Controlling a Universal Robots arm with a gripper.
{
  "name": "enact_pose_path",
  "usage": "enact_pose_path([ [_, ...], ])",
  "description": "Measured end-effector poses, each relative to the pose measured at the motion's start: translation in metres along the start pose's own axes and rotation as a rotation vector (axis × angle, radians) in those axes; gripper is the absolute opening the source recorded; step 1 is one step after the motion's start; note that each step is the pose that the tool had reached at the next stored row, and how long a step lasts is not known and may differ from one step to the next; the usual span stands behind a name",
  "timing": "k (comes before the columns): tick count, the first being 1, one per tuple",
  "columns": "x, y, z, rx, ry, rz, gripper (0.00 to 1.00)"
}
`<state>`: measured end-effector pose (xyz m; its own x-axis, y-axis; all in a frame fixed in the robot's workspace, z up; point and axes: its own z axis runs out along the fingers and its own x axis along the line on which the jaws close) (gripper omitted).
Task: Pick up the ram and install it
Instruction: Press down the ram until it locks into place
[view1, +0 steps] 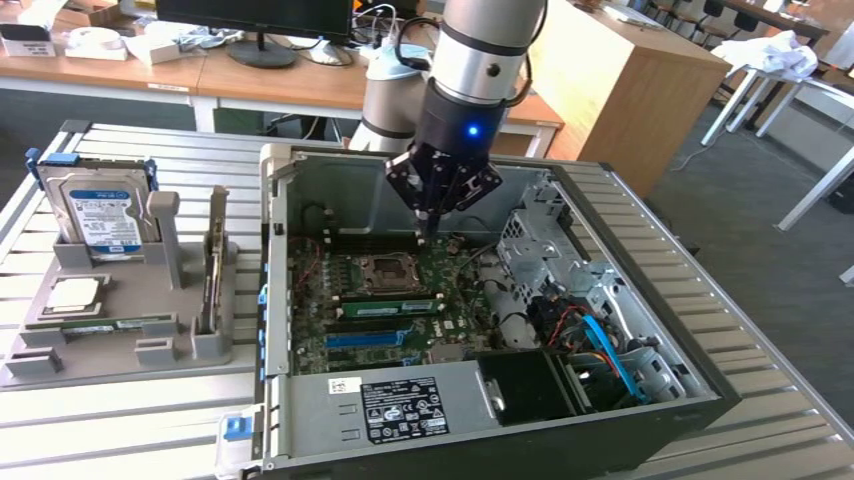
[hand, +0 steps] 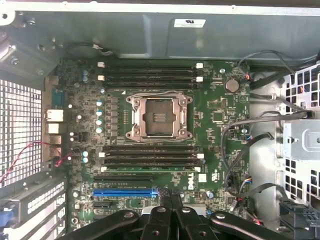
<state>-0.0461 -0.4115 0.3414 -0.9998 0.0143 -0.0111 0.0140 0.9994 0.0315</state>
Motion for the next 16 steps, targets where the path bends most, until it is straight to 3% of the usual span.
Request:
enact_pose_path([
  [7, 0.0078, 0.0013, 0.0001, 0.0004, 0.0000, 0.002, 0.10],
  [16, 0.0085, 0.0045, 0.0004, 0.0003, -0.0002, 0.006, 0.10],
])
